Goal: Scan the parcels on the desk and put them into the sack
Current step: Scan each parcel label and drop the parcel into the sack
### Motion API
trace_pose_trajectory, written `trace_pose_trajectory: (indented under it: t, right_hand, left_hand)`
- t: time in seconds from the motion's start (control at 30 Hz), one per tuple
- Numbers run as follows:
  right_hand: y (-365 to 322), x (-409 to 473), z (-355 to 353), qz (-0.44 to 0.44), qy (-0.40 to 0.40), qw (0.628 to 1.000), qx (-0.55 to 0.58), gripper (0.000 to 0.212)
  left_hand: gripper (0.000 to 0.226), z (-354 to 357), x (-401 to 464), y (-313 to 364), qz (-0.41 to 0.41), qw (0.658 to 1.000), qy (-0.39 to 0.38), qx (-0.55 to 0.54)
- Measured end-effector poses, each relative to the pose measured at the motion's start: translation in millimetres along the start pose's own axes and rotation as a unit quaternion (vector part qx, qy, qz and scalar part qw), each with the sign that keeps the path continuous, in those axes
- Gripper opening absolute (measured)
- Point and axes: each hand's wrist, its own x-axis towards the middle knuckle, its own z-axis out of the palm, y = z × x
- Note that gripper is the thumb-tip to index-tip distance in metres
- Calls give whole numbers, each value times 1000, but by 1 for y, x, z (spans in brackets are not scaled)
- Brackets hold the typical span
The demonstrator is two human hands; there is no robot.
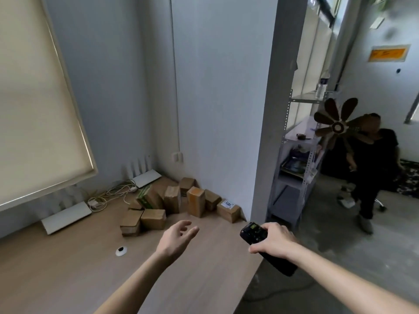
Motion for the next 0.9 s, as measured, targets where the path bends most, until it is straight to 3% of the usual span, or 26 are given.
trace_pose_trajectory:
  t: [0.17,0.4,0.57,0.73,0.9]
  right_hand:
    - [-14,88,-10,20,7,1000,3,78]
    - [-11,193,9,51,-14,998,37,67]
    - [7,280,43,74,-47,995,54,71]
    - [26,373,80,77,-91,990,77,64]
    - [44,455,123,94,-99,985,106,63]
  left_hand:
    - [52,14,98,-5,23,999,-12,25]
    - [65,47,198,-24,-13,999,-45,12]
    - [70,83,271,-47,-62,996,-69,4]
    - [58,131,349,-63,-117,990,-78,-17]
    - [53,187,423,-85,-122,990,-65,-1]
